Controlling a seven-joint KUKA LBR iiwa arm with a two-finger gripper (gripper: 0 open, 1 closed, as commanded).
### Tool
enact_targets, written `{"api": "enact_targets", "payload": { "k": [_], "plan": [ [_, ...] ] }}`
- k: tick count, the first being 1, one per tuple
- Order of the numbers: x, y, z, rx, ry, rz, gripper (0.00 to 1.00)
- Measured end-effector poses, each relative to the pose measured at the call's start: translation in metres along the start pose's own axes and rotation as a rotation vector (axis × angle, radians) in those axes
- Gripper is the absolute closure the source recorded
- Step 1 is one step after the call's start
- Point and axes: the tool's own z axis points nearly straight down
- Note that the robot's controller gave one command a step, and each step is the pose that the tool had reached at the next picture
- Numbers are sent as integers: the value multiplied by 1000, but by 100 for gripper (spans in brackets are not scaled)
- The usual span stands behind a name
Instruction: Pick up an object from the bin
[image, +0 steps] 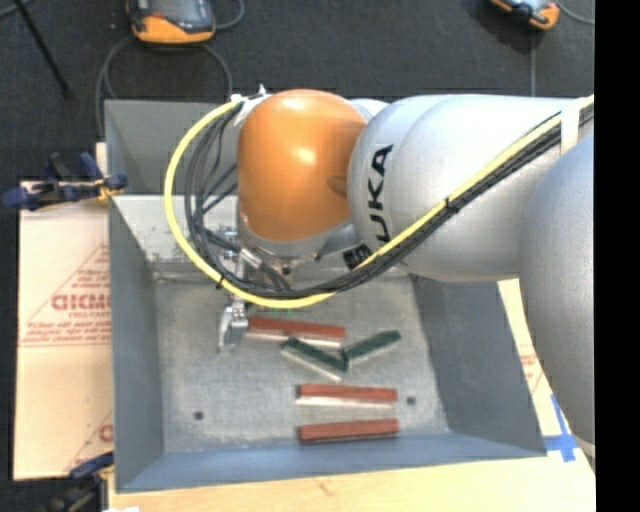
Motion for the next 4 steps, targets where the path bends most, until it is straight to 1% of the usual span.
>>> {"api": "enact_targets", "payload": {
  "k": [1,2,3,4],
  "plan": [
    [-10,-17,41,-3,-8,43,0],
    [-12,-40,76,3,6,162,0],
    [-42,-55,104,0,-10,138,0],
    [-71,-104,144,-5,-20,83,100]
  ]
}}
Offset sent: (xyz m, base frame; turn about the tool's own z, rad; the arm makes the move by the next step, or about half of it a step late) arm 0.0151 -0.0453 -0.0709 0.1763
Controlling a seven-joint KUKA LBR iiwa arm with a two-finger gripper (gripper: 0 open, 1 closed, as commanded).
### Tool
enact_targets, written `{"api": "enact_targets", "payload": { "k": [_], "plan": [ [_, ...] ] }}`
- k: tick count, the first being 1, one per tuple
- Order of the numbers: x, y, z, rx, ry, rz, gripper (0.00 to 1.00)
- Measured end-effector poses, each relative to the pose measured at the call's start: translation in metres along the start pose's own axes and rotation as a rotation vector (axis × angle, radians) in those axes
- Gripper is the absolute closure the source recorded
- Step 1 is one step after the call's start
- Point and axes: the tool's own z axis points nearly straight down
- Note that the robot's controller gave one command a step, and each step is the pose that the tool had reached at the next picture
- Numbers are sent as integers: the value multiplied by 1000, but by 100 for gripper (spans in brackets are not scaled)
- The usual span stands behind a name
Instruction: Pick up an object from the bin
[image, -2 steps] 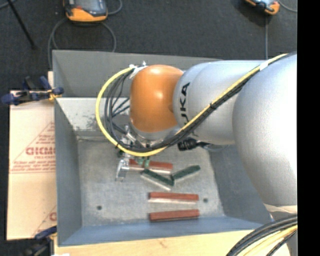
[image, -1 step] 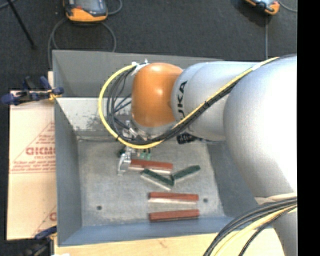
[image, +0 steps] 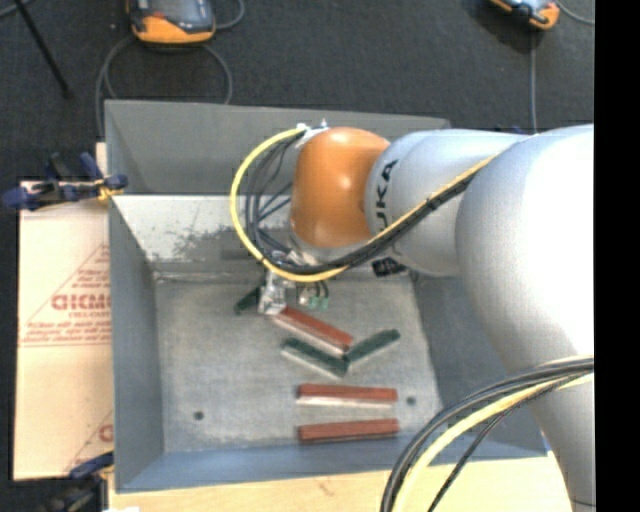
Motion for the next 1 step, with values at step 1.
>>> {"api": "enact_targets", "payload": {
  "k": [1],
  "plan": [
    [4,0,4,1,11,0,0]
  ]
}}
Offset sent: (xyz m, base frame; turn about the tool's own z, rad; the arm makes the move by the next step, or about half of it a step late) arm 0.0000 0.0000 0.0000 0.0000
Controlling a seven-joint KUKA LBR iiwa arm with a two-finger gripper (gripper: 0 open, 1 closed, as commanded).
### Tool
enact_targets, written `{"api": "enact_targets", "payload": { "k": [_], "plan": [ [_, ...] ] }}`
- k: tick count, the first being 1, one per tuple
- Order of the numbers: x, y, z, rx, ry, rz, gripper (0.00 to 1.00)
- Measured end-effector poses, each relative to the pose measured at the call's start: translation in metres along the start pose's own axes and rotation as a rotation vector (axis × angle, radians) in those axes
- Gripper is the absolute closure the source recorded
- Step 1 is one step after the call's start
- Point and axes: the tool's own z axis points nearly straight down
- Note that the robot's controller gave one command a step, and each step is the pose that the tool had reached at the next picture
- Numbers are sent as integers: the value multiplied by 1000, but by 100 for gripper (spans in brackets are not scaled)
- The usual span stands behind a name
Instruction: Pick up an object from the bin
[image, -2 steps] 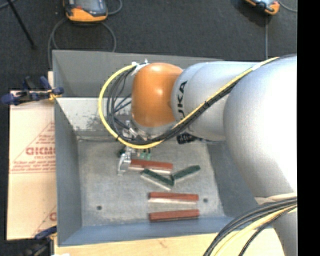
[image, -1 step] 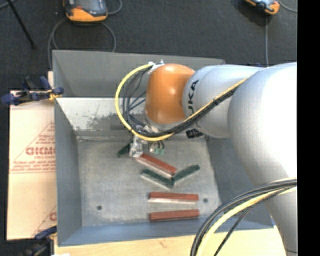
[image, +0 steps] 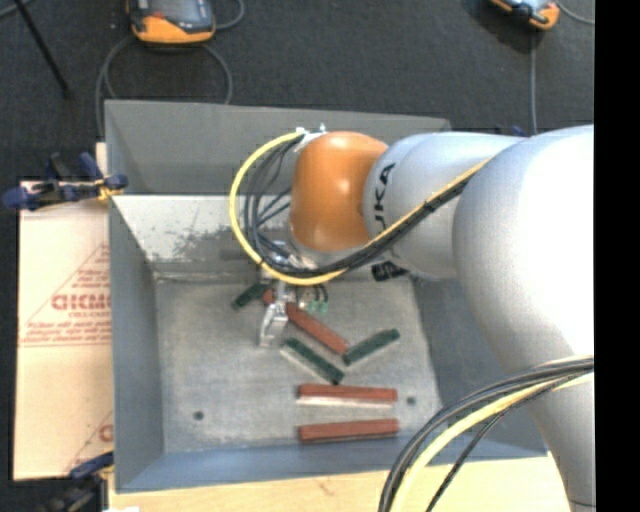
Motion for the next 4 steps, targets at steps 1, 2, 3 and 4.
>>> {"api": "enact_targets", "payload": {
  "k": [1,2,3,4],
  "plan": [
    [0,0,0,0,-2,1,0],
    [-24,20,10,5,5,-17,0],
    [-27,9,6,-5,1,117,100],
    [-27,9,6,-5,0,117,100]
  ]
}}
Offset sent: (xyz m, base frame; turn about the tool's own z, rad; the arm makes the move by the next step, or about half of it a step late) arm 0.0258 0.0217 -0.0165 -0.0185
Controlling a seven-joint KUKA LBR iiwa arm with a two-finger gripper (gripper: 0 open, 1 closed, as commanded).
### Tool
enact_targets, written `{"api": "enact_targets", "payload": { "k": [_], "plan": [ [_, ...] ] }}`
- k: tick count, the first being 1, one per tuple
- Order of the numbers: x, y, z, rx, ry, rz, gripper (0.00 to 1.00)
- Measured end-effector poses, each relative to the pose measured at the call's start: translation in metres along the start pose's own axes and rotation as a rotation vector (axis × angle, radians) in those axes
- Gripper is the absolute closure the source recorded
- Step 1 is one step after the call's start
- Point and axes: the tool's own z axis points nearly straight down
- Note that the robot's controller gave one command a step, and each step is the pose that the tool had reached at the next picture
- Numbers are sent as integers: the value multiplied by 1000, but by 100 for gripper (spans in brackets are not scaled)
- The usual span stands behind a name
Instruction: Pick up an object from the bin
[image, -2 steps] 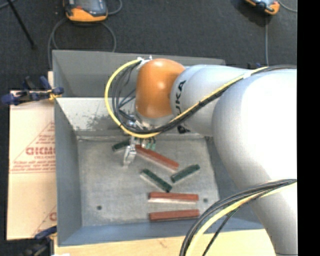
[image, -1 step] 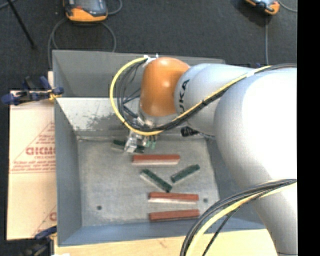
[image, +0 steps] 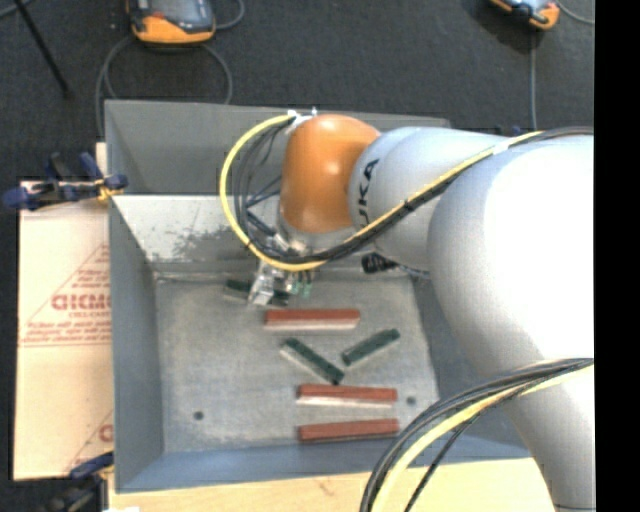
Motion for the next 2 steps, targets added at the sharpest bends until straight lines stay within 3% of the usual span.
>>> {"api": "enact_targets", "payload": {
  "k": [1,2],
  "plan": [
    [0,0,0,0,0,0,100],
    [8,-1,-39,9,1,11,100]
  ]
}}
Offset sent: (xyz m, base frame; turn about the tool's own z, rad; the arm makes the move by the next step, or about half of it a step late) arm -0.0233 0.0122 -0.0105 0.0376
